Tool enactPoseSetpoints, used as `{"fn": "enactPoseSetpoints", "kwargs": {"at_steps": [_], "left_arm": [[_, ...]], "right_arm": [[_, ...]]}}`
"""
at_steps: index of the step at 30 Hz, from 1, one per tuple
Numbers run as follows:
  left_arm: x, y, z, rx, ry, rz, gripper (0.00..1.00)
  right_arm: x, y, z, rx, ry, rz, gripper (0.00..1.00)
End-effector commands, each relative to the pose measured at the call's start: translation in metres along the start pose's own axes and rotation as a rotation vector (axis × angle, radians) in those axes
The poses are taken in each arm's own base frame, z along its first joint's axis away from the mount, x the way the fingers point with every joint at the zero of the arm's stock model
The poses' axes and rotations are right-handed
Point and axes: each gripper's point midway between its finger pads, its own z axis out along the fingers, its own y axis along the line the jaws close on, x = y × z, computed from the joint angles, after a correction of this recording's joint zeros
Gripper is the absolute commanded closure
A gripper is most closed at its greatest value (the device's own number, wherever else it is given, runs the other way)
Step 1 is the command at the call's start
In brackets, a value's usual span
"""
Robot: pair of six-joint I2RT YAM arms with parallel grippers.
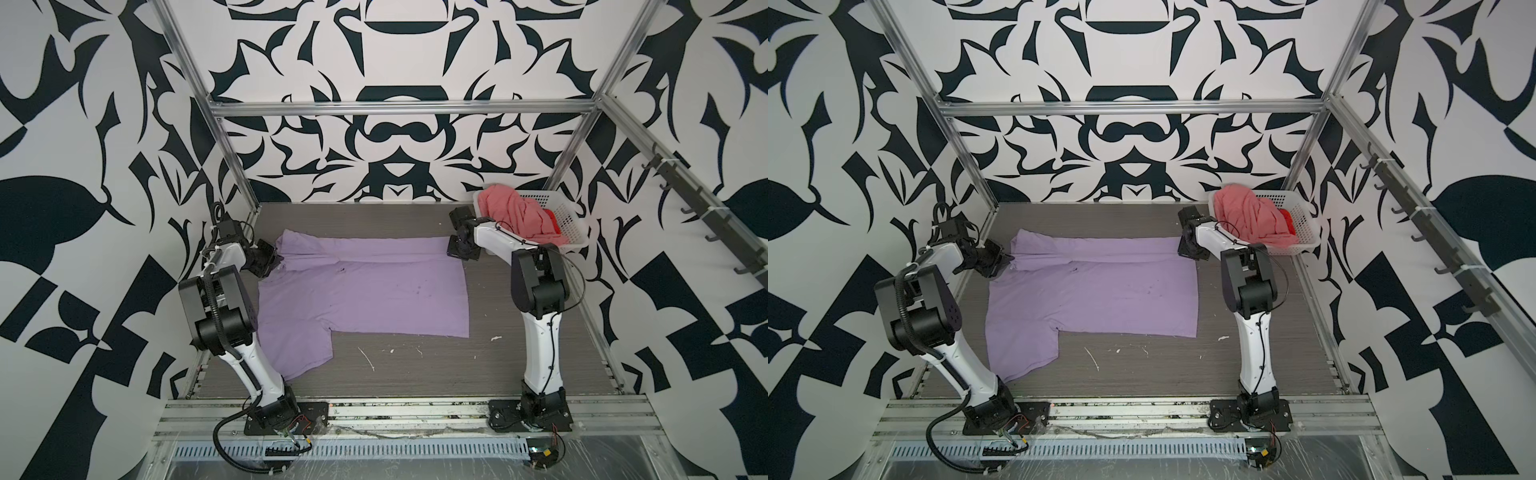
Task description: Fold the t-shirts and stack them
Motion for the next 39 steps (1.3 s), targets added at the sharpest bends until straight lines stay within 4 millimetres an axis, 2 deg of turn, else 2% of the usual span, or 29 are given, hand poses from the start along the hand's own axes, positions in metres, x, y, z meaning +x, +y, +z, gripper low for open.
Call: {"fn": "enactPoseSetpoints", "kwargs": {"at_steps": [1, 8, 11, 13, 15, 16, 17, 21, 24, 27, 30, 32, 36, 39], "left_arm": [[0.013, 0.017, 0.006, -0.036, 0.046, -0.021, 1.00], [0.014, 0.033, 0.013, -0.081, 0.041, -0.041, 1.00], [0.015, 0.037, 0.015, -0.095, 0.043, -0.050, 0.92], [0.014, 0.038, 0.013, -0.106, 0.026, -0.053, 0.80], [0.010, 0.036, 0.006, -0.113, -0.003, -0.051, 0.64], [0.007, 0.032, 0.001, -0.108, -0.027, -0.044, 0.52], [0.004, 0.027, -0.005, -0.104, -0.055, -0.034, 0.47], [-0.009, 0.007, -0.027, -0.100, -0.149, 0.021, 0.42], [-0.009, -0.003, -0.036, -0.116, -0.157, 0.070, 0.41], [-0.002, 0.006, -0.040, -0.165, -0.138, 0.085, 0.40], [0.017, 0.019, -0.039, -0.185, -0.109, 0.079, 0.40], [0.034, 0.023, -0.034, -0.175, -0.080, 0.089, 0.40], [0.056, 0.011, -0.016, -0.104, -0.015, 0.110, 0.38], [0.066, 0.003, 0.000, -0.063, 0.027, 0.107, 0.38]], "right_arm": [[-0.011, -0.006, -0.004, 0.026, -0.021, 0.005, 1.00], [-0.004, -0.001, -0.006, -0.009, 0.007, 0.017, 1.00], [-0.001, -0.004, -0.004, -0.001, 0.010, 0.030, 1.00], [-0.003, -0.003, -0.009, -0.009, -0.004, 0.034, 0.99], [-0.010, -0.003, -0.018, -0.011, -0.033, 0.038, 0.78], [-0.013, -0.003, -0.024, -0.013, -0.048, 0.040, 0.72], [-0.021, -0.009, -0.031, 0.015, -0.083, 0.044, 0.68], [-0.034, -0.011, -0.056, 0.019, -0.150, 0.073, 0.65], [-0.033, -0.001, -0.068, -0.024, -0.164, 0.082, 0.65], [-0.020, 0.013, -0.079, -0.060, -0.153, 0.061, 0.65], [0.002, 0.029, -0.084, -0.102, -0.136, 0.047, 0.65], [0.019, 0.048, -0.084, -0.174, -0.107, 0.043, 0.65], [0.035, 0.069, -0.072, -0.233, -0.080, 0.098, 0.65], [0.049, 0.082, -0.063, -0.263, -0.061, 0.131, 0.65]]}}
